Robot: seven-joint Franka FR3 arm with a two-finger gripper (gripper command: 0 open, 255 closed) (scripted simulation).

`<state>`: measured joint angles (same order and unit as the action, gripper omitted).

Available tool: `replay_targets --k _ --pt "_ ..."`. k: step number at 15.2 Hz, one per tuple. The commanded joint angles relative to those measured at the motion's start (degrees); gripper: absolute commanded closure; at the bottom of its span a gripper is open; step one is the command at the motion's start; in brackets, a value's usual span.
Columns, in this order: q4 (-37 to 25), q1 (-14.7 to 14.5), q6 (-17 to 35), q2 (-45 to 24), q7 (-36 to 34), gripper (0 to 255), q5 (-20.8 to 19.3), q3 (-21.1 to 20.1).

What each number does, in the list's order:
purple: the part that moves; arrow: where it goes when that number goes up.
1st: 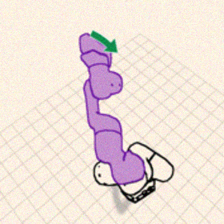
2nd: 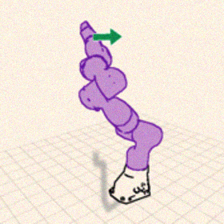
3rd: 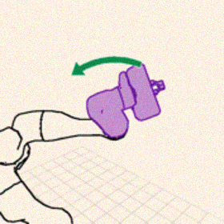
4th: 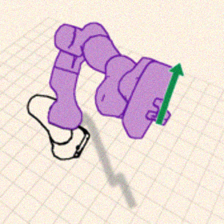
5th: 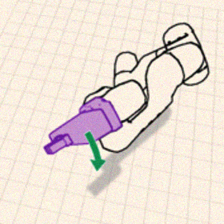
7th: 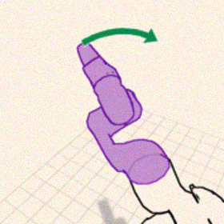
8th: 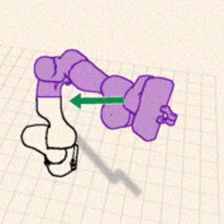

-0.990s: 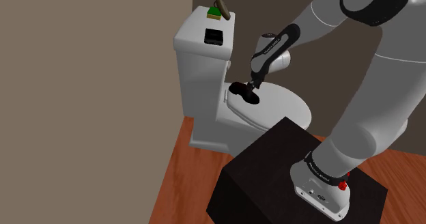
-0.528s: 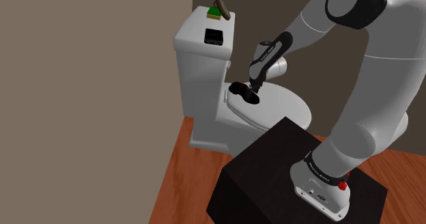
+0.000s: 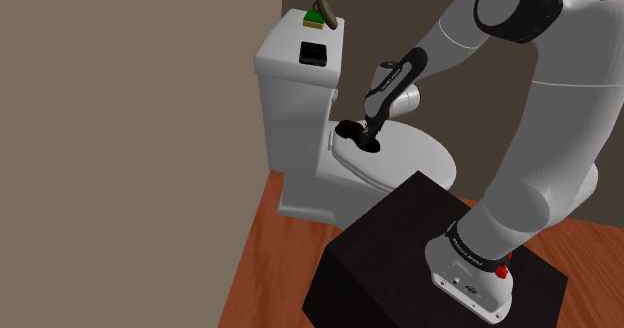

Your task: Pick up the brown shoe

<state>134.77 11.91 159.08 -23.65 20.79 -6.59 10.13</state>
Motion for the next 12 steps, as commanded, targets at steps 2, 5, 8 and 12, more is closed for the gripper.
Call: replay_targets --k 2,5,8,12 --pt "-0.1 0.0 0.1 -0.2 0.0 255 0.0 0.0" --pt "0.3 -0.2 -1.3 1.6 0.0 255 -0.2 0.2" --pt "0.7 -0.4 -3.3 4.0 0.0 255 -0.4 0.4" --pt "1.0 -0.6 -6.0 7.0 0.1 255 -0.8 0.7"
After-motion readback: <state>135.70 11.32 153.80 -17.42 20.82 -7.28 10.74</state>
